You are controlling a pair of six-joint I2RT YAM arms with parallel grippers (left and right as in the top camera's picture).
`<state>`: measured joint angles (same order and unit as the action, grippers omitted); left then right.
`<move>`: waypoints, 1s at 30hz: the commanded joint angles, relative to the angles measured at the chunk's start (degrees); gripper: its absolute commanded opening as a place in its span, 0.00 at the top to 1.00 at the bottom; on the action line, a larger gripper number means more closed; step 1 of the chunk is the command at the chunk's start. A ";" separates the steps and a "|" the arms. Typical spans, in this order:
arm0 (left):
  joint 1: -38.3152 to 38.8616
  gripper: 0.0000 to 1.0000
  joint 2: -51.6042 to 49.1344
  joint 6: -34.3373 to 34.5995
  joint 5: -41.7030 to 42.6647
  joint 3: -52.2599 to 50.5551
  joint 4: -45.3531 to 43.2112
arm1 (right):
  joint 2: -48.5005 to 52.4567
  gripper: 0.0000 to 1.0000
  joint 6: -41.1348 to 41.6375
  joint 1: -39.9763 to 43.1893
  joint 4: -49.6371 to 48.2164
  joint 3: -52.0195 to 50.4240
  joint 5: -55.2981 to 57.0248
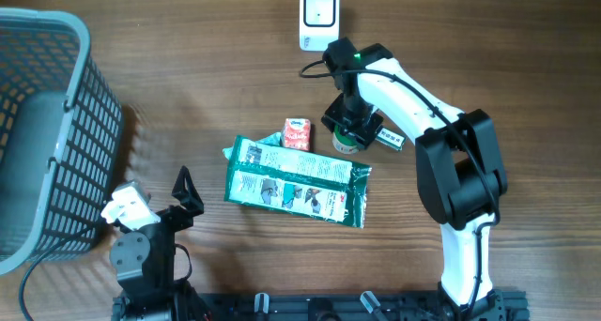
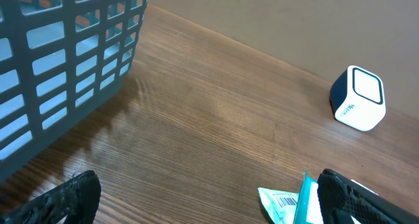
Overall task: Scan the item barcode
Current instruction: 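Hold the jar in front of the scanner and turn its label toward it, then carry the jar to the right edge of the table and release it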
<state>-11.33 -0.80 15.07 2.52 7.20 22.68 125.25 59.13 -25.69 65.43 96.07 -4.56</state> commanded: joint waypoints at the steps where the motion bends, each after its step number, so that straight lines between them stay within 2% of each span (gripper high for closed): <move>1: -0.15 0.00 0.31 -1.16 0.68 -0.44 -0.20 | -1.07 0.40 -14.27 0.11 0.50 3.54 -2.05; 4: -0.15 0.00 0.31 -1.16 0.68 -0.44 -0.20 | -1.77 0.41 -19.34 0.11 2.01 8.41 -4.57; 8: -0.15 0.00 0.31 -1.16 0.68 -0.44 -0.20 | -3.63 0.43 -22.14 0.07 3.63 15.54 -4.50; 11: -0.15 0.00 0.31 -1.16 0.68 -0.44 -0.22 | -5.20 0.43 -24.35 0.07 1.29 18.10 -4.35; 14: -0.15 0.00 0.31 -1.16 0.66 -0.44 -0.20 | -6.62 0.43 -26.88 0.07 -3.74 18.10 -2.71; 17: -0.15 0.00 0.31 -1.18 0.68 -0.44 -0.20 | -6.71 0.44 -27.87 0.07 -9.81 18.10 3.87; 24: -0.15 0.00 0.31 -1.18 0.66 -0.44 -0.20 | -6.21 0.43 -38.27 0.07 -30.34 17.81 18.99; 30: -0.15 0.00 0.31 -1.16 0.66 -0.44 -0.20 | 0.04 0.44 -38.99 0.07 -44.78 17.81 20.00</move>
<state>-11.33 -0.80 15.07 2.52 7.20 22.68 121.25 21.91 -25.69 25.10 112.66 12.93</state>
